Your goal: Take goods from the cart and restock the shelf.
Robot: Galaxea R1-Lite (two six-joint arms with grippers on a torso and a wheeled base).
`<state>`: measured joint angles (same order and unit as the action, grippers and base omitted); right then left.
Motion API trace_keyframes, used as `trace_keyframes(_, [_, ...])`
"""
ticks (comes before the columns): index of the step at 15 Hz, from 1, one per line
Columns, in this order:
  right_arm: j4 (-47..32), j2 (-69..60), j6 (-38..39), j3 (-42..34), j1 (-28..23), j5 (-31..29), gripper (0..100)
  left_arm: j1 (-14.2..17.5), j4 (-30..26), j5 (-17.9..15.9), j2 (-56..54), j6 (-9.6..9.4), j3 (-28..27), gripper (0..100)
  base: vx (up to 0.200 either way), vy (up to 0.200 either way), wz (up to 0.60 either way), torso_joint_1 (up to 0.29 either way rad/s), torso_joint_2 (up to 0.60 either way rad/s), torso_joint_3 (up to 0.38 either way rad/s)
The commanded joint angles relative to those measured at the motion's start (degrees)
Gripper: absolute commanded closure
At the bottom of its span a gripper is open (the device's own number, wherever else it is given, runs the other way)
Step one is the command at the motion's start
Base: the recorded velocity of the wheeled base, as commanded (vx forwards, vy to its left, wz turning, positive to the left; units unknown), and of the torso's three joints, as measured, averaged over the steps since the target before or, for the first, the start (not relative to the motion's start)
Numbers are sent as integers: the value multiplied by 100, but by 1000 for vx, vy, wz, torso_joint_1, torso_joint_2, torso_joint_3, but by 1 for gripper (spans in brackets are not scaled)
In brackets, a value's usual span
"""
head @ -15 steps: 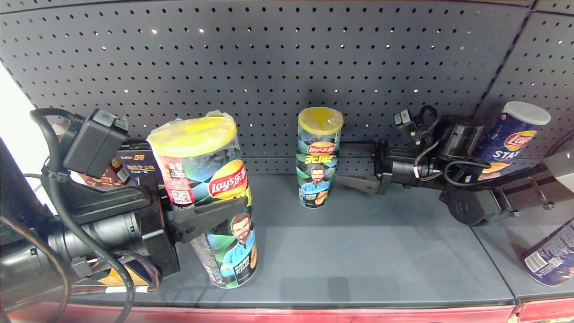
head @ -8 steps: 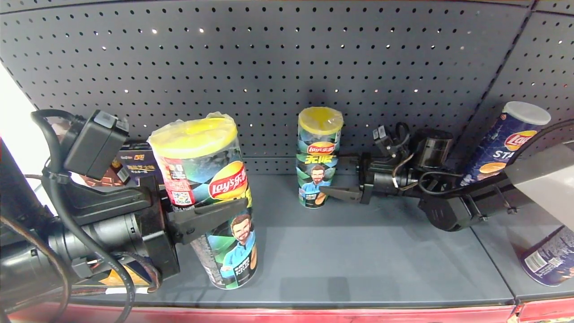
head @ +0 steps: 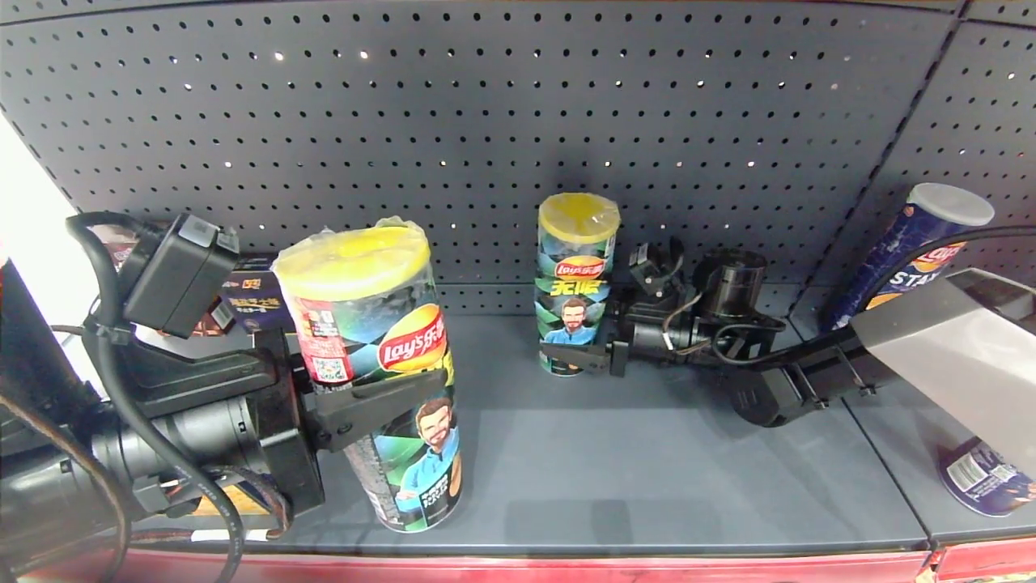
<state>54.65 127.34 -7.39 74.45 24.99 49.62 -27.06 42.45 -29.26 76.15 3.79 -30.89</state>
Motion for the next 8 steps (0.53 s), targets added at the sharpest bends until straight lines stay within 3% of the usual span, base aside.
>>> trace_keyframes(1, [90, 124, -8, 52, 23, -40, 0, -1, 18, -1, -4, -1, 13, 100, 0, 0, 0, 0, 0, 0])
trace_keyframes(2, [72, 98, 9, 52, 32, -48, 100, -1, 53, -10, -4, -1, 22, 100, 0, 0, 0, 0, 0, 0])
trace_keyframes(8, [28, -254, 0, -167, 15, -57, 100, -1, 79, -10, -13, -1, 92, 100, 0, 0, 0, 0, 0, 0])
